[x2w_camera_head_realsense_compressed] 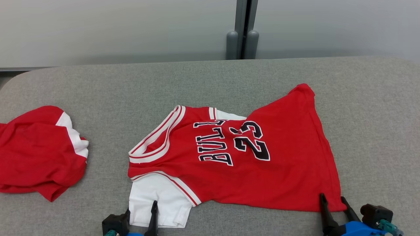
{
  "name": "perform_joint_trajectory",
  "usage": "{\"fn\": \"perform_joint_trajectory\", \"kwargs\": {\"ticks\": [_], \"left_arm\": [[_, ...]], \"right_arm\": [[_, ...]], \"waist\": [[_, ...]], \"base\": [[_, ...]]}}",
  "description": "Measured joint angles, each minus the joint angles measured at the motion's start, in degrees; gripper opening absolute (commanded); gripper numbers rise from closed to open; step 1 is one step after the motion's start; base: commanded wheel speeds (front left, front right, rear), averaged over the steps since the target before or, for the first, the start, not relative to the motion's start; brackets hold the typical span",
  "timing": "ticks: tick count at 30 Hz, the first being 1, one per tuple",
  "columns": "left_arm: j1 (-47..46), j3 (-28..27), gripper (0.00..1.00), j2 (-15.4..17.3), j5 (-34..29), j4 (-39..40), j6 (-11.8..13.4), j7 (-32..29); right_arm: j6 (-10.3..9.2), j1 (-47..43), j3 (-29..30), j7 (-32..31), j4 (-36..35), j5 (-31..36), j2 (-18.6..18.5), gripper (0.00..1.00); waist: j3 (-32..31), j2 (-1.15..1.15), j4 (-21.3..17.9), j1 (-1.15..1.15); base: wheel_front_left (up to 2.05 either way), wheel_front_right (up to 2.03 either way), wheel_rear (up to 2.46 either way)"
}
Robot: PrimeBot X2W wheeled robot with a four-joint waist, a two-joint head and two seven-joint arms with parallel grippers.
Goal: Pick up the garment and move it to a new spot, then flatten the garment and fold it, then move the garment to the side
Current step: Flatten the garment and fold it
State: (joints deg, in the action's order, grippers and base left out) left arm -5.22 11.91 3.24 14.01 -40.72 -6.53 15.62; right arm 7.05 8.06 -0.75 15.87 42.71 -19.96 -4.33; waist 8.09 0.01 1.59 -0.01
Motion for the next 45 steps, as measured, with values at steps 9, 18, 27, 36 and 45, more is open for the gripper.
{"fn": "perform_joint_trajectory", "kwargs": {"ticks": [9, 18, 27, 36, 45], "left_arm": [[-0.2, 1.5, 0.0, -0.3, 3.5, 2.3, 0.0, -0.4], [-0.9, 0.0, 0.0, -0.3, 5.8, 11.5, 0.0, -0.5], [-12.7, -1.2, 0.0, 1.2, 7.4, 17.0, -0.3, -2.0], [-40.0, 0.0, 0.0, 4.7, 7.5, 17.9, -0.6, -6.6], [-67.4, 1.2, 0.0, 7.5, 6.4, 11.3, -0.7, -9.3]], "right_arm": [[0.37, -1.1, -5.5, -0.5, -4.2, -3.3, 1.4, 0.0], [0.37, -3.3, -6.1, -0.7, -15.3, -2.3, 0.8, 0.0], [0.38, 4.8, -6.8, -1.6, -23.9, -3.0, -3.2, 0.0], [0.43, 31.5, -6.5, -7.9, -24.4, -6.2, -8.6, 0.0], [0.43, 59.8, -7.4, -13.4, -15.0, -10.3, -10.9, 0.0]], "waist": [[-0.8, -0.03, -0.4, 0.03], [-1.2, -0.03, -1.0, 0.02], [1.3, -0.03, -2.4, 0.02], [8.1, -0.02, -3.9, 0.02], [16.6, -0.03, -5.2, 0.03]], "base": [[0.0, 0.0, 0.0], [0.0, 0.0, 0.0], [0.0, 0.0, 0.0], [0.0, 0.0, 0.0], [0.0, 0.0, 0.0]]}}
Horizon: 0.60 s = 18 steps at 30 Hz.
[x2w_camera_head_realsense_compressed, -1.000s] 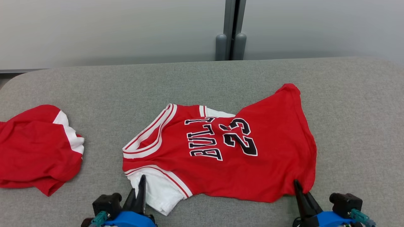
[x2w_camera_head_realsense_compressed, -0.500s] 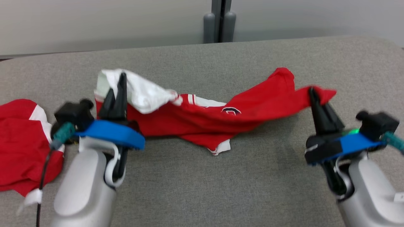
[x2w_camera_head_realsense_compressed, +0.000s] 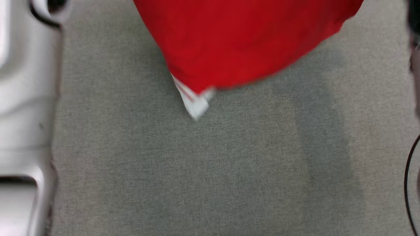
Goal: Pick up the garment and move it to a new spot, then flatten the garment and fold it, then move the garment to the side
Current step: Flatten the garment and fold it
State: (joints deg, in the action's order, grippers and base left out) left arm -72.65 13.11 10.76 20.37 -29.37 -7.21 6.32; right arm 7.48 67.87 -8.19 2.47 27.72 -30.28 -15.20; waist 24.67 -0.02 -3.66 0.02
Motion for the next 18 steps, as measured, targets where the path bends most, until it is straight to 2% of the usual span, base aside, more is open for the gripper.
{"fn": "perform_joint_trajectory", "kwargs": {"ticks": [5, 10, 14, 18], "left_arm": [[-12.7, 1.6, 0.0, 1.2, -0.1, -6.4, 0.0, 0.5], [-21.2, 5.6, 0.0, 1.7, 1.1, -11.2, 0.0, 2.4], [-23.9, 7.2, 0.0, 1.6, 3.5, -14.2, -0.2, 4.6], [-21.8, 9.4, 0.0, 1.6, 5.8, -16.9, -0.2, 6.2]], "right_arm": [[0.0, 13.2, 0.3, 0.1, 7.2, -2.0, -0.5, 0.0], [0.0, 23.2, -1.0, 1.7, 14.1, -4.2, -0.6, 0.0], [0.0, 24.9, -4.5, 3.1, 18.1, -5.1, -0.5, 0.0], [0.0, 23.7, -8.2, 4.6, 20.9, -7.1, -0.5, 0.0]], "waist": [[2.7, 0.0, -0.2, 0.0], [3.7, 0.02, -0.5, -0.03], [4.3, 0.02, -0.3, -0.02], [5.0, 0.02, 0.3, -0.02]], "base": [[0.0, 0.0, 0.0], [0.0, 0.0, 0.0], [0.0, 0.0, 0.0], [0.0, 0.0, 0.0]]}}
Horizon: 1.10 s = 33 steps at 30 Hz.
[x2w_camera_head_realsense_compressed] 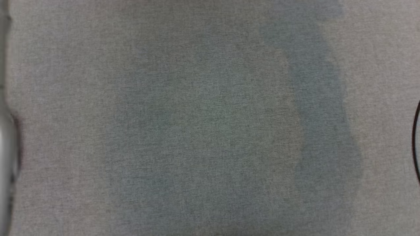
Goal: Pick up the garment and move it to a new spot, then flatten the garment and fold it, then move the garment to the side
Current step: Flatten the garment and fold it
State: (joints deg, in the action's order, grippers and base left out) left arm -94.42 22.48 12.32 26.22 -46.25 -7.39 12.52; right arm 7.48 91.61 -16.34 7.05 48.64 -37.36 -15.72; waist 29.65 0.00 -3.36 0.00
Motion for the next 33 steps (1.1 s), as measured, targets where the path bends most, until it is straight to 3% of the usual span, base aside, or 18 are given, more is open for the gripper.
{"fn": "perform_joint_trajectory", "kwargs": {"ticks": [7, 13, 22, 33], "left_arm": [[11.9, 1.4, 0.0, 0.0, 3.9, 0.0, 0.0, 1.9], [30.1, -0.6, 0.0, -0.5, 4.6, 8.2, 0.4, 2.5], [57.6, -1.9, 0.0, -1.8, 2.0, 21.1, 3.7, 2.5], [78.2, -4.3, 0.0, -2.5, 3.7, 27.9, 6.4, 2.5]], "right_arm": [[0.0, -10.6, -5.9, 4.5, -1.1, -3.7, -0.8, 0.0], [0.01, -27.5, -9.2, 7.2, -5.9, -7.9, -3.2, 0.0], [0.0, -50.3, -7.3, 7.9, -13.7, -11.3, -4.0, 0.0], [0.0, -70.4, -2.8, 8.0, -20.0, -9.4, -2.4, 0.0]], "waist": [[-0.8, 0.0, 1.4, 0.0], [-4.3, 0.0, 2.9, 0.0], [-10.5, 0.01, 3.3, -0.01], [-16.3, 0.01, 3.3, -0.02]], "base": [[0.0, 0.0, 0.0], [0.0, 0.0, 0.0], [0.0, 0.0, 0.0], [0.0, 0.0, 0.0]]}}
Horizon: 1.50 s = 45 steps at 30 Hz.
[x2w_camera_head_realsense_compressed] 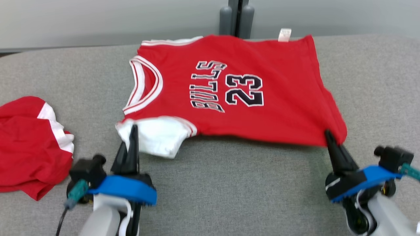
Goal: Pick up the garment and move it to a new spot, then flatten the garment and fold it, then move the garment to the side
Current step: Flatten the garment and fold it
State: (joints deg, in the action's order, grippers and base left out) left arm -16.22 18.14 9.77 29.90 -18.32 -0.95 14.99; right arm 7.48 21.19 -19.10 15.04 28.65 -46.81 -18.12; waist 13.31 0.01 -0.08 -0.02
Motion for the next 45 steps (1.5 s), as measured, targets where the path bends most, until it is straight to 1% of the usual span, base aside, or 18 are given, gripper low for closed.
{"fn": "perform_joint_trajectory", "kwargs": {"ticks": [3, 5, 8, 9, 11, 16, 22, 27, 31, 37, 45], "left_arm": [[5.1, -0.7, 0.0, -0.6, 0.7, 1.3, 0.9, 0.0], [8.3, -0.8, 0.0, -1.1, 0.9, 2.4, 1.3, 0.0], [12.5, -0.5, 0.0, -1.6, 1.2, 3.5, 1.5, 0.0], [15.2, -0.3, 0.0, -1.8, 1.1, 4.7, 2.1, 0.0], [16.4, -0.2, 0.0, -1.8, 1.0, 5.2, 2.2, 0.0], [21.6, 0.9, 0.0, -1.2, 0.6, 7.9, 3.0, -0.1], [25.6, 1.4, 0.0, -0.1, 0.4, 12.1, 4.0, -1.4], [26.5, 1.3, 0.0, 0.5, 0.8, 13.2, 4.4, -1.9], [25.4, 1.8, 0.0, 0.6, 0.7, 13.1, 4.0, -2.5], [22.5, 2.2, 0.0, 0.9, 0.4, 12.2, 3.4, -2.9], [17.8, 2.4, 0.0, 2.2, -0.2, 11.0, 2.3, -3.7]], "right_arm": [[0.0, -4.5, 1.3, 0.0, -0.7, 0.3, 1.3, 0.0], [0.01, -7.1, 1.6, 0.0, -1.3, 1.5, 1.5, 0.0], [0.0, -11.3, 3.0, 0.0, -2.6, 2.0, 2.4, 0.0], [0.0, -14.0, 3.8, 0.0, -3.8, 2.6, 3.0, 0.0], [0.01, -15.4, 4.4, -0.3, -4.5, 3.0, 3.3, 0.0], [0.0, -23.1, 7.5, -1.9, -8.8, 5.5, 4.3, 0.0], [0.0, -30.9, 12.2, -6.4, -16.3, 8.5, 6.4, 0.0], [0.0, -32.9, 15.1, -10.7, -20.7, 10.3, 8.8, 0.0], [0.0, -33.2, 16.6, -13.7, -22.6, 11.7, 10.2, 0.0], [0.0, -32.7, 16.9, -16.9, -24.0, 12.8, 11.7, 0.0], [0.0, -30.4, 17.6, -19.6, -25.0, 13.4, 12.8, 0.0]], "waist": [[-1.7, 0.0, -0.1, 0.0], [-2.7, 0.0, -0.2, 0.0], [-4.0, 0.0, -0.1, 0.0], [-4.7, 0.0, 0.1, 0.01], [-5.0, 0.0, 0.2, 0.01], [-6.8, 0.01, 1.2, 0.01], [-7.4, 0.0, 1.7, 0.02], [-7.3, 0.0, 1.1, 0.01], [-7.1, 0.0, 0.7, 0.02], [-6.8, -0.01, -0.3, 0.02], [-6.1, -0.01, -1.2, 0.02]], "base": [[0.0, 0.0, 0.0], [0.0, 0.0, 0.0], [0.0, 0.0, 0.0], [0.0, 0.0, 0.0], [0.0, 0.0, 0.0], [0.0, 0.0, 0.0], [0.0, 0.0, 0.0], [0.0, 0.0, 0.0], [0.0, 0.0, 0.0], [0.0, 0.0, 0.0], [0.0, 0.0, 0.0]]}}
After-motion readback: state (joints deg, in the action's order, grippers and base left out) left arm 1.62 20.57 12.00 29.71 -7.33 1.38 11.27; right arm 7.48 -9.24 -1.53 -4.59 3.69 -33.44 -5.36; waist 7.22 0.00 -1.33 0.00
